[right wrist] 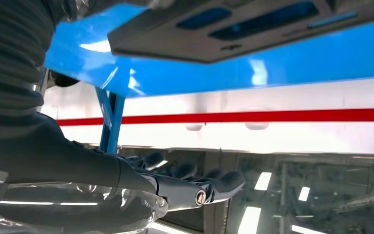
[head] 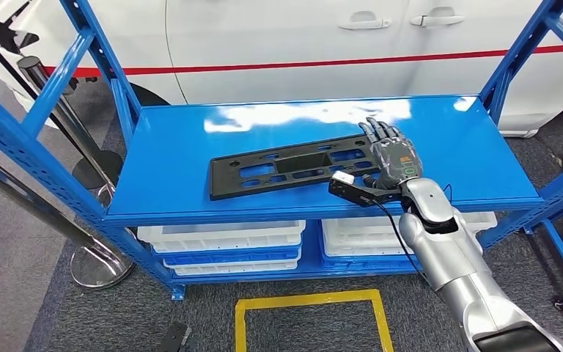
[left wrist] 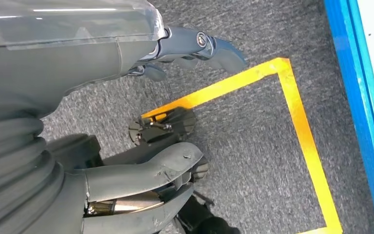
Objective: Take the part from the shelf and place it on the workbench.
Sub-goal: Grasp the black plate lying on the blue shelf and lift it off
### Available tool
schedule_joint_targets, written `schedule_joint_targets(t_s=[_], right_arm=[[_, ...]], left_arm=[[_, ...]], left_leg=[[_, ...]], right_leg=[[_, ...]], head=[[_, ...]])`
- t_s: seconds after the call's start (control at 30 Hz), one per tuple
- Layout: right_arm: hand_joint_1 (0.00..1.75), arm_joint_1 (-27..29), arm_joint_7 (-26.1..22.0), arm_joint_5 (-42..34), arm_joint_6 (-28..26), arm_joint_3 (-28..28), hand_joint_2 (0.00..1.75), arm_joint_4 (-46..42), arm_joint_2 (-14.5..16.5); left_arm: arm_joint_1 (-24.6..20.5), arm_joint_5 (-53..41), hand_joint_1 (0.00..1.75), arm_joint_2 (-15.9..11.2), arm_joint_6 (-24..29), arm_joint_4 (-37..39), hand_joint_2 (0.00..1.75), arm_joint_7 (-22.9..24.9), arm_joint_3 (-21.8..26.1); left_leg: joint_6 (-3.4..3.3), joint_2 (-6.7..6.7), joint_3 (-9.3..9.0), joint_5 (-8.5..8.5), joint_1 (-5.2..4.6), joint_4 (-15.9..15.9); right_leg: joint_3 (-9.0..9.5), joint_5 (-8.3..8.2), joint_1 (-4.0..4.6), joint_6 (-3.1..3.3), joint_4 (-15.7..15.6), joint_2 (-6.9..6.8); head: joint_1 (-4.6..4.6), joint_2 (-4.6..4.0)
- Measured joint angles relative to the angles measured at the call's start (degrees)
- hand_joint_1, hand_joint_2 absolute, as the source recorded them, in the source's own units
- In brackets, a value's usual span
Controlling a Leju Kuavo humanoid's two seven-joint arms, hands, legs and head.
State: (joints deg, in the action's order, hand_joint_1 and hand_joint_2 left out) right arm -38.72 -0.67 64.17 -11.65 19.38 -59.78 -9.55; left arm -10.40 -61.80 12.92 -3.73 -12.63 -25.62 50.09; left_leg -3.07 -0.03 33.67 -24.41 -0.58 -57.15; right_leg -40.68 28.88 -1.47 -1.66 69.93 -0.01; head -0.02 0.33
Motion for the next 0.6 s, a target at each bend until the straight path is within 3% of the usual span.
schedule_joint_targets(t_s=[0.07, 0.1, 0.27, 0.37, 0.43, 0.47, 0.5, 0.57, 0.6], right_arm=[[0.00, 0.2, 0.0, 0.0, -0.2, 0.0, 1.75, 0.0, 0.0], [0.00, 0.4, 0.0, 0.1, -0.4, 0.0, 1.75, 0.0, 0.0], [0.00, 2.2, 0.1, 0.7, -1.1, 0.0, 1.75, -0.5, 0.0], [0.00, 2.3, 0.1, 0.7, -1.2, 0.0, 1.75, -0.7, 0.0], [0.00, 2.6, 0.1, 0.7, -1.2, 0.0, 0.87, -0.8, 0.0], [0.00, 2.8, 0.1, 0.7, -1.2, 0.0, 0.44, -0.8, 0.0], [0.00, 2.8, 0.1, 0.8, -1.3, 0.0, 0.44, -0.8, 0.0], [0.00, 2.9, 0.1, 1.0, -1.3, 0.0, 1.31, -0.8, 0.1], [0.00, 2.8, 0.1, 1.3, -1.3, 0.0, 1.75, -0.7, 0.1]], left_arm=[[0.0, 0.6, 0.00, 0.0, -0.4, 0.0, 1.75, 0.0, 0.0], [-0.1, 1.0, 0.00, 0.0, -0.7, 0.0, 1.75, 0.0, 0.1], [0.2, 2.4, 0.00, 0.0, -1.6, 0.0, 1.75, 0.1, 0.7], [0.1, 2.5, 0.00, 0.0, -1.7, 0.0, 1.75, 0.0, 0.9], [0.2, 2.6, 0.00, 0.0, -1.8, 0.0, 1.75, 0.1, 1.0], [0.3, 2.7, 0.00, 0.0, -2.0, 0.0, 1.75, 0.2, 1.0], [0.3, 2.9, 0.00, 0.0, -2.3, 0.0, 1.75, 0.4, 1.1], [0.1, 3.3, 0.00, 0.0, -2.8, 0.0, 1.75, 1.2, 1.4], [0.1, 3.2, 0.00, 0.0, -2.6, 0.0, 1.75, 1.7, 1.5]], left_leg=[[0.70, -0.02, 0.49, -0.90, 0.08, -1.5], [1.02, -0.05, 0.76, -1.30, 0.05, -2.1], [2.05, -0.15, 1.55, -2.71, 0.17, -4.0], [2.78, -0.12, 5.41, -7.42, 0.56, -12.8], [2.76, -0.11, 8.23, -9.14, 0.69, -18.5], [2.55, -0.12, 8.37, -8.39, 0.66, -18.4], [2.21, -0.13, 7.46, -6.69, 0.59, -16.3], [1.37, -0.14, 3.85, -2.85, 0.19, -8.5], [1.06, -0.17, 2.37, -1.83, -0.06, -5.3]], right_leg=[[2.96, -2.49, -0.28, -0.29, -6.1, 0.04], [3.81, -2.88, -0.27, -0.07, -7.8, 0.12], [4.03, -2.82, 0.01, 1.94, -8.5, 0.34], [4.10, -2.86, 0.11, 2.46, -8.6, 0.31], [4.13, -2.81, 0.37, 2.57, -8.6, 0.32], [4.18, -2.78, 0.48, 2.60, -8.6, 0.32], [4.25, -2.76, 0.57, 2.62, -8.6, 0.33], [4.43, -2.72, 0.69, 2.60, -8.6, 0.35], [4.46, -2.75, 0.69, 2.47, -8.7, 0.35]], head=[[0.01, 0.00], [0.01, 0.00], [-0.02, 0.00], [-0.02, 0.00], [-0.02, 0.00], [-0.02, 0.00], [-0.02, 0.00], [-0.02, 0.00], [-0.02, 0.00]])
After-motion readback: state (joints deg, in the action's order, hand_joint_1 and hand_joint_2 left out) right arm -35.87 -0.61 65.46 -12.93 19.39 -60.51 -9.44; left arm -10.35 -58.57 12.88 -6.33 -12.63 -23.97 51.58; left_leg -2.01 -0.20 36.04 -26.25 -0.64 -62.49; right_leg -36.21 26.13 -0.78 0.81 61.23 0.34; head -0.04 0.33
